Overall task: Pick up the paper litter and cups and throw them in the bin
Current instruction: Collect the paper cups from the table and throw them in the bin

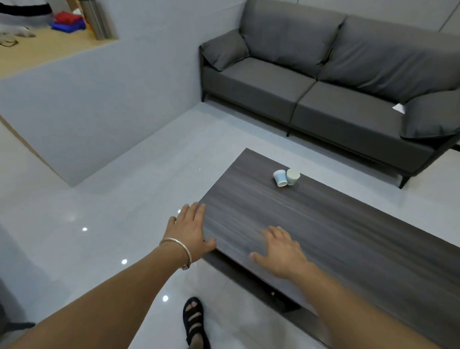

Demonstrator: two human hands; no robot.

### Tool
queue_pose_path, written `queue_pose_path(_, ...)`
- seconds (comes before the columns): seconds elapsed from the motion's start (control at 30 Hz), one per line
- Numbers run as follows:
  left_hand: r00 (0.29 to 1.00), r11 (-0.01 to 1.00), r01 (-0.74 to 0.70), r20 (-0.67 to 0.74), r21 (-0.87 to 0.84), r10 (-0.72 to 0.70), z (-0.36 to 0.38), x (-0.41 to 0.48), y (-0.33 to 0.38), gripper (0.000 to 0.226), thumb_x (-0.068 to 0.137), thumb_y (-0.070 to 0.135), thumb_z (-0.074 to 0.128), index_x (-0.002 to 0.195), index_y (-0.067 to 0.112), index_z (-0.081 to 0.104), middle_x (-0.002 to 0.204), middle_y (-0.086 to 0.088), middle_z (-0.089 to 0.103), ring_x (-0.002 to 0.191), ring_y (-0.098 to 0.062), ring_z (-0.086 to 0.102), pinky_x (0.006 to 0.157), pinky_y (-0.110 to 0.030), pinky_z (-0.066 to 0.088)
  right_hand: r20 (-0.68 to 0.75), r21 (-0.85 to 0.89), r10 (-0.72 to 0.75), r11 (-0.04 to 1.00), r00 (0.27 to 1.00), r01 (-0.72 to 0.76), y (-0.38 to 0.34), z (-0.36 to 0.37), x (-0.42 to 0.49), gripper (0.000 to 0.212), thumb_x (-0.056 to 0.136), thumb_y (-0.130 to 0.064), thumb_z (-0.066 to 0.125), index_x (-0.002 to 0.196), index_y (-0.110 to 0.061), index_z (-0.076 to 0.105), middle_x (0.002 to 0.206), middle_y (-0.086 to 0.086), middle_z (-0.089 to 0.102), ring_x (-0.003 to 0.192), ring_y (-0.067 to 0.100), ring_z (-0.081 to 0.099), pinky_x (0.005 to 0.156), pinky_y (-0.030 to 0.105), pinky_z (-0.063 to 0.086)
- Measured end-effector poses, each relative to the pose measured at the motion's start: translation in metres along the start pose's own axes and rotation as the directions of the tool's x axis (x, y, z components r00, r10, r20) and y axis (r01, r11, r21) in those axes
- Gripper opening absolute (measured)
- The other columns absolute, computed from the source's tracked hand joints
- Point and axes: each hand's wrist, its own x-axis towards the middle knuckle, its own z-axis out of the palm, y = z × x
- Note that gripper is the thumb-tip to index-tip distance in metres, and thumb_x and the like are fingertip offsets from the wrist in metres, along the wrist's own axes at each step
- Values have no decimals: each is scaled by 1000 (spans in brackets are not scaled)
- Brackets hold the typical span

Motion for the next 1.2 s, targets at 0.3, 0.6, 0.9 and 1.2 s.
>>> queue_pose_path(0.3, 969, 974, -228, 90, -14, 228, -16, 159, -7, 93, 81, 61, 47, 151, 18, 4, 158, -2, 9, 145, -22, 7, 116, -42, 20, 27, 51, 264, 963, 964, -265, 9, -29, 79, 86, 88, -67, 46, 154, -22, 15, 160, 1, 17, 147, 22, 15, 116, 45, 24)
queue_pose_path(0.6, 925, 949, -311, 217, -42, 313, 4, 251, 33, 95, 81, 61, 49, 151, 20, 1, 159, -2, 7, 146, -22, 7, 116, -45, 20, 62, 7, 373, 927, 926, -374, 58, -41, 147, 80, 88, -67, 43, 150, -21, 25, 153, 3, 30, 141, 23, 26, 110, 43, 31)
queue_pose_path(0.9, 920, 966, -255, 294, -53, 259, 43, 352, 73, 95, 80, 63, 49, 151, 17, 5, 158, -2, 10, 145, -20, 8, 117, -42, 19, 82, -11, 323, 946, 943, -323, 123, -64, 276, 81, 87, -67, 43, 150, -19, 25, 152, 6, 32, 142, 25, 23, 114, 44, 26)
queue_pose_path(1.2, 934, 967, -109, 310, -232, 180, 112, 433, 100, 96, 79, 58, 58, 151, 16, 10, 156, -2, 17, 143, -18, 15, 115, -37, 21, 2, -195, 258, 948, 966, -253, 180, -68, 428, 75, 86, -68, 40, 143, -19, 33, 148, 9, 37, 143, 27, 20, 110, 51, 22)
